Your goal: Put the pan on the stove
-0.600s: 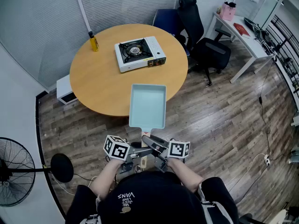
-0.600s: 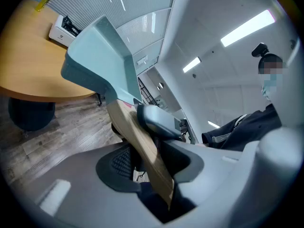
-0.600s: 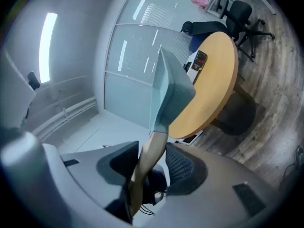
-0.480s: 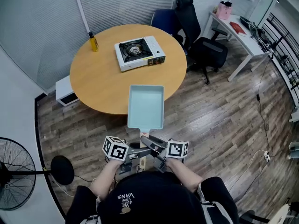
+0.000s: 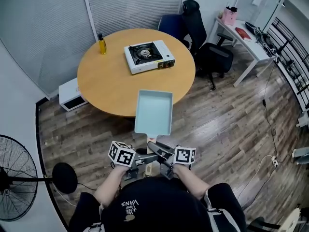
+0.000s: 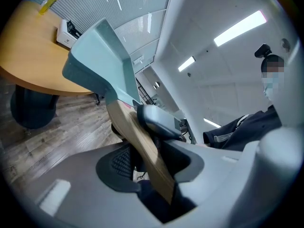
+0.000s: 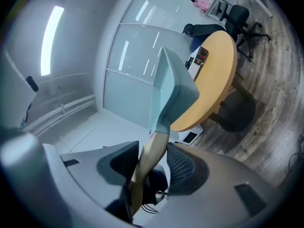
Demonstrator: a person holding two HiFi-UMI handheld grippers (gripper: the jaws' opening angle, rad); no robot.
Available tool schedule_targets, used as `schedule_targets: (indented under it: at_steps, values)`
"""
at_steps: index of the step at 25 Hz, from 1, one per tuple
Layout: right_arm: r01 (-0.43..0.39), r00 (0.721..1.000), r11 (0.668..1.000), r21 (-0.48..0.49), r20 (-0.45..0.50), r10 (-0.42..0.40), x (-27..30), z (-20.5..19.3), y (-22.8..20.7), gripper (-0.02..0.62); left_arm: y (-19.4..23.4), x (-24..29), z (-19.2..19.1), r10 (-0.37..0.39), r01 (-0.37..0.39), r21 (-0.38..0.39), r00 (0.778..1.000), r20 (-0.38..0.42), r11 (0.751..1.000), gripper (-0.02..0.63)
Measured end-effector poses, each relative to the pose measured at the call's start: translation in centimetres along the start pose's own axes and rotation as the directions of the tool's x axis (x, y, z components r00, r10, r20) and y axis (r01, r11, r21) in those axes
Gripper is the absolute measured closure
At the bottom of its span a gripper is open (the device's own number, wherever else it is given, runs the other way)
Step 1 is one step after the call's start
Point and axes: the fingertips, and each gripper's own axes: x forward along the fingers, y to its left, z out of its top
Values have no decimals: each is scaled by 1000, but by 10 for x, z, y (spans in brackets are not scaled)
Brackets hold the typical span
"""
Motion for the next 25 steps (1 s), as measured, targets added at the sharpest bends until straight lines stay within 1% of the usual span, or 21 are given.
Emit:
schedule_targets:
  at_steps: [5, 9, 13, 16, 21, 23, 25]
  values:
    - [15, 1000, 1000, -8, 1, -15, 10, 2, 1, 422, 3, -9, 5, -1, 1, 4, 1000, 2, 1000, 446]
    - [28, 1000, 998, -52, -5, -28, 14, 9, 3, 422, 5, -10, 14, -8, 8, 8, 1000, 17, 1000, 446]
    - [28, 1000, 997, -77, 0, -28, 20, 24, -1, 422, 12, -9, 28, -5, 5, 17, 1000, 22, 1000, 446]
    - [48, 999, 993, -104, -6, -49, 24, 38, -11, 422, 21, -5, 39, 1, -1, 18, 1000, 24, 1000, 446]
    - [33, 999, 996, -88, -5, -34, 32, 64, -22, 422, 37, 5, 61, 11, -11, 3, 1000, 22, 1000, 446]
    - [26, 1000, 998, -65, -14, -27, 36, 74, -28, 422, 45, 10, 72, 16, -16, -4, 999, 27, 1000, 446]
    - [26, 999, 998, -65, -29, -28, 39, 86, -34, 422, 53, 15, 84, 23, -23, -10, 999, 34, 1000, 446]
